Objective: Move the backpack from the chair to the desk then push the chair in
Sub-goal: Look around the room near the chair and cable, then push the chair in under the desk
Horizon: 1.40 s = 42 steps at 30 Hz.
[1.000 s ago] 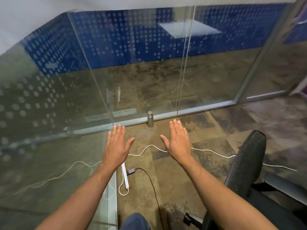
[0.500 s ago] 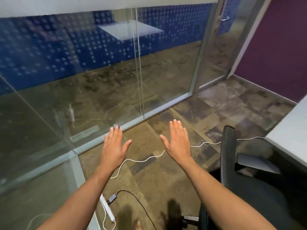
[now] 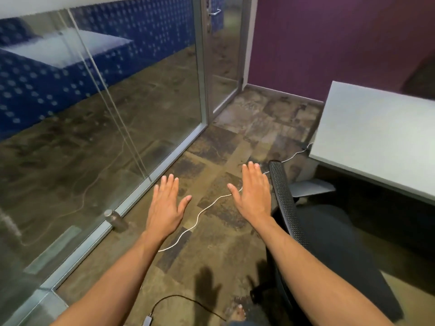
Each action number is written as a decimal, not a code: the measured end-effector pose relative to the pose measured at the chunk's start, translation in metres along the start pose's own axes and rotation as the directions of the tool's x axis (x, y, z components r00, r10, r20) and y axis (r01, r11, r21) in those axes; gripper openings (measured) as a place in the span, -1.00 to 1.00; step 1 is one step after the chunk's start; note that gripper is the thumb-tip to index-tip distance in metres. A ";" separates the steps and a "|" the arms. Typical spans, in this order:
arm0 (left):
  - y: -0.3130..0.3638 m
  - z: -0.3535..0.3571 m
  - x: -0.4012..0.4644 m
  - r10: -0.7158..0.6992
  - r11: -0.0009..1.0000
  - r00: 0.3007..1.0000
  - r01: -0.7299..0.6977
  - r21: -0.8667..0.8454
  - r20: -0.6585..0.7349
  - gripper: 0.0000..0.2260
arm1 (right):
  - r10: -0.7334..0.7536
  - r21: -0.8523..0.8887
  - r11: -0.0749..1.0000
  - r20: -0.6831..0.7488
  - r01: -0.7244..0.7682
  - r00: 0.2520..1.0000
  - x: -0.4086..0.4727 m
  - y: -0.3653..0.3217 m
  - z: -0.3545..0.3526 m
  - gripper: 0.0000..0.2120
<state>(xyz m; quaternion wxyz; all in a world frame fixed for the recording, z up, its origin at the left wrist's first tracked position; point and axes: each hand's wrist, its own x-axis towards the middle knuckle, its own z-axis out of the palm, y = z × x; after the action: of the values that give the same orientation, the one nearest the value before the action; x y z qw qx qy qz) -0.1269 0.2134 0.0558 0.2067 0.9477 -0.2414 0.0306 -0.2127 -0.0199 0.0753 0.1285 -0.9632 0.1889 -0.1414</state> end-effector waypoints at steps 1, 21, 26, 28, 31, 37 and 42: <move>0.007 0.005 0.010 0.012 1.000 1.000 -0.012 -0.007 0.015 -0.33 | 0.027 -0.014 1.000 -0.007 -0.027 1.000 0.003 0.008 -0.003 -0.30; 0.171 0.094 0.124 0.616 0.781 0.775 -0.578 -0.237 0.143 -0.32 | 0.618 -0.002 0.770 -0.247 -0.638 0.747 -0.053 0.143 -0.065 -0.30; 0.192 0.105 0.134 0.734 0.674 0.653 -0.668 -0.317 0.186 -0.31 | 0.724 0.004 0.642 -0.333 -0.767 0.604 -0.084 0.145 -0.068 -0.31; 0.195 0.107 0.141 0.785 0.616 0.590 -0.711 -0.339 0.190 -0.32 | 0.774 0.023 0.569 -0.354 -0.822 0.525 -0.095 0.137 -0.068 -0.31; 0.199 0.111 0.156 0.837 0.545 0.515 -0.755 -0.365 0.185 -0.31 | 0.817 0.048 0.476 -0.394 -0.878 0.421 -0.109 0.122 -0.066 -0.31; 0.210 0.122 0.176 0.896 0.444 0.392 -0.789 -0.425 0.208 -0.30 | 0.878 0.085 0.310 -0.408 -0.947 0.251 -0.139 0.090 -0.056 -0.29; 0.216 0.134 0.180 0.925 0.372 0.275 -0.801 -0.469 0.264 -0.28 | 0.922 0.078 0.200 -0.351 -0.977 0.161 -0.152 0.063 -0.043 -0.31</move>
<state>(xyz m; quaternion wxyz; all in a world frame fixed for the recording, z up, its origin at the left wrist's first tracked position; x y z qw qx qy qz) -0.0750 -0.0931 0.0436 0.2017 0.5980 -0.7646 -0.1312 -0.3826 -0.0241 0.0620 0.0747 -0.5986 0.7798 -0.1676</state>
